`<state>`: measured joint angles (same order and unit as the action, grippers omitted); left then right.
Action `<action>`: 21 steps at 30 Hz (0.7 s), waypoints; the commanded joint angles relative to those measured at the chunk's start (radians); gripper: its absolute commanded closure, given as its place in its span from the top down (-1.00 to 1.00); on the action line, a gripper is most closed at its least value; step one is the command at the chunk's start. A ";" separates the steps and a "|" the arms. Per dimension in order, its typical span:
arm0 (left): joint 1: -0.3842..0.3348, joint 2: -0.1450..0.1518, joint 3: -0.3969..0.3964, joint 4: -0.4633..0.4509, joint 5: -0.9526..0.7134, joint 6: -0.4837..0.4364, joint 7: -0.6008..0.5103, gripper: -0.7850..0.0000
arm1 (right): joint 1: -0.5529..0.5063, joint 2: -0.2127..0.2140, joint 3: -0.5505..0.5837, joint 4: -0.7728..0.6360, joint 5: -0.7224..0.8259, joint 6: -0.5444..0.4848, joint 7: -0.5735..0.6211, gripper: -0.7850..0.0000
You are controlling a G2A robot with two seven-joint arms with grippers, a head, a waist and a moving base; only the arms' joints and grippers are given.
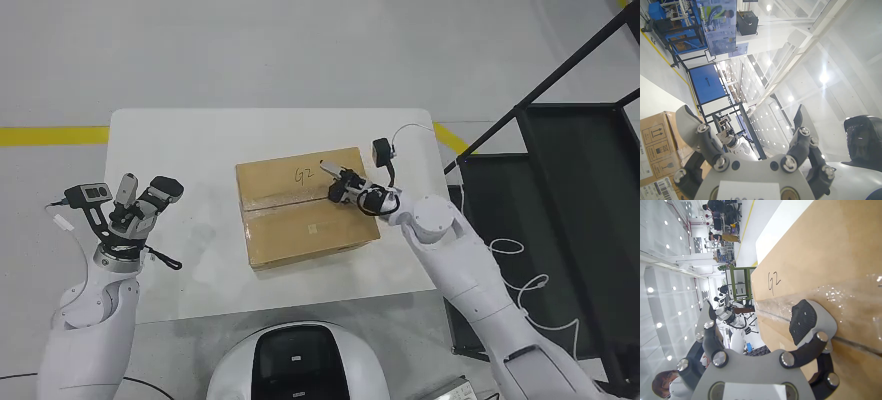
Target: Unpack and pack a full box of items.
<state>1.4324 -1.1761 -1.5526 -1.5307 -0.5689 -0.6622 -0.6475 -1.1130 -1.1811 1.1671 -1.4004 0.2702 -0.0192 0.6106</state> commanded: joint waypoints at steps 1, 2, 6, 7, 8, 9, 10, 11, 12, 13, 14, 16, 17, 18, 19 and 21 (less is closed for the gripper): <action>0.000 0.000 0.000 0.000 0.000 0.000 0.000 1.00 | -0.011 0.002 0.014 -0.008 0.001 0.000 -0.014 1.00; 0.000 0.000 0.000 0.000 0.000 0.000 0.000 1.00 | -0.016 0.002 0.019 -0.013 0.000 0.001 -0.022 1.00; 0.000 0.000 0.000 0.000 0.000 0.000 0.000 1.00 | -0.035 0.006 0.044 -0.027 0.000 0.008 -0.050 1.00; 0.000 0.000 0.000 0.000 0.000 0.000 0.000 1.00 | -0.041 0.007 0.052 -0.028 -0.001 0.010 -0.058 1.00; 0.000 0.000 0.000 0.000 0.000 0.000 0.000 1.00 | -0.049 0.008 0.061 -0.031 -0.002 0.013 -0.072 1.00; 0.000 0.000 0.000 0.000 0.000 0.000 0.000 1.00 | -0.054 0.008 0.066 -0.033 -0.003 0.016 -0.080 1.00; 0.000 0.000 0.000 0.000 0.000 0.000 0.000 1.00 | -0.066 0.009 0.076 -0.041 0.002 0.018 -0.096 1.00; 0.000 0.000 0.000 0.000 0.000 0.000 0.000 1.00 | -0.075 0.009 0.083 -0.046 0.003 0.020 -0.109 1.00; 0.000 0.000 0.000 0.000 0.000 0.000 0.000 1.00 | -0.080 0.010 0.088 -0.050 0.004 0.019 -0.117 1.00; 0.000 0.000 0.000 0.000 0.000 0.000 0.000 1.00 | -0.092 0.011 0.096 -0.058 0.004 0.016 -0.132 1.00; 0.000 0.000 0.000 0.000 0.000 0.000 0.000 1.00 | -0.099 0.011 0.103 -0.062 -0.001 0.018 -0.145 1.00; 0.000 0.000 0.000 0.000 0.000 0.000 0.000 1.00 | -0.115 0.012 0.117 -0.074 -0.005 0.015 -0.170 1.00; 0.000 0.000 0.000 0.000 0.000 0.000 0.000 1.00 | -0.121 0.013 0.122 -0.078 -0.006 0.013 -0.179 1.00; 0.000 0.000 0.000 0.000 0.000 0.000 0.000 1.00 | -0.130 0.014 0.130 -0.086 -0.011 0.012 -0.194 1.00; 0.000 0.000 0.000 0.000 0.000 0.000 0.000 1.00 | -0.145 0.015 0.140 -0.098 -0.016 0.007 -0.212 1.00; 0.000 0.000 0.000 0.000 0.000 0.000 0.000 1.00 | -0.164 0.016 0.158 -0.113 -0.010 -0.003 -0.228 1.00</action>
<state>1.4323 -1.1761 -1.5526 -1.5307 -0.5689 -0.6622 -0.6475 -1.2675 -1.1656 1.3157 -1.5068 0.2548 -0.0171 0.3900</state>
